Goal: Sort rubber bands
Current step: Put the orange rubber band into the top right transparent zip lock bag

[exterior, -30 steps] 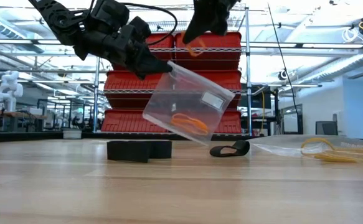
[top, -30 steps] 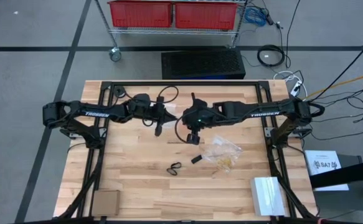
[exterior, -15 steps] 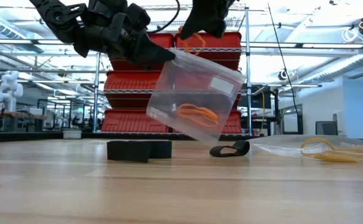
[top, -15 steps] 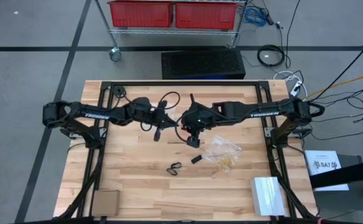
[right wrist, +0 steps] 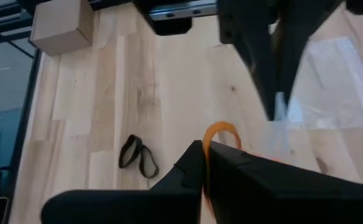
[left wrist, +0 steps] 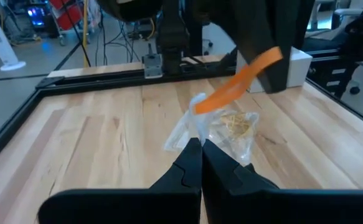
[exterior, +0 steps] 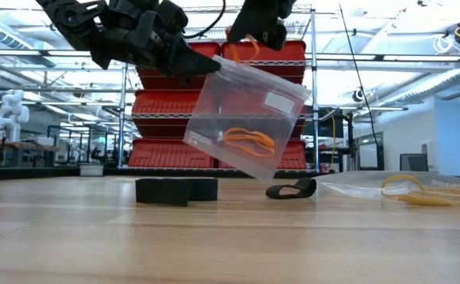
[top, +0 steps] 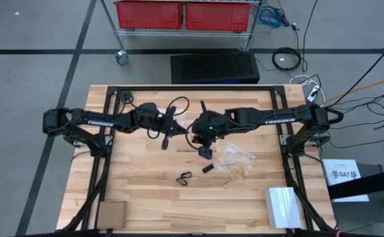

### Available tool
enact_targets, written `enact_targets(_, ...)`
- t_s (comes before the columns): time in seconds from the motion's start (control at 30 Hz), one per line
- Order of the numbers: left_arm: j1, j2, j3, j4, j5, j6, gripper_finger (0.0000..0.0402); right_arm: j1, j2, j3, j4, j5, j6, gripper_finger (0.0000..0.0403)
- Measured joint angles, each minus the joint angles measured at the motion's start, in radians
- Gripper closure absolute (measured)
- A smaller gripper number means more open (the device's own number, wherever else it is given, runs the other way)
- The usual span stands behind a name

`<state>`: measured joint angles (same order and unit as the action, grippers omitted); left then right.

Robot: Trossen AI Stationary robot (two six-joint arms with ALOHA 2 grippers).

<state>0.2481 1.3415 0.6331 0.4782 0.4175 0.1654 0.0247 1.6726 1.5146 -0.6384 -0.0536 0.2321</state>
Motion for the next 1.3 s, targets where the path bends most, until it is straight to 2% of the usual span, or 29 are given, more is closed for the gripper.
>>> enact_targets(0.57, -0.021, -0.003, 0.000, 0.011, 0.055, 0.010, 0.0401, -0.013, -0.001, 0.000, -0.084, 0.000, 0.000, 0.0403)
enact_targets(0.77, -0.020, -0.003, 0.000, 0.011, 0.106, 0.017, 0.0401, -0.015, -0.001, 0.000, -0.124, 0.029, 0.000, 0.0403)
enact_targets(1.3, -0.039, -0.003, 0.000, 0.011, 0.113, 0.034, 0.0401, -0.059, -0.001, 0.000, -0.124, -0.001, -0.008, 0.0403)
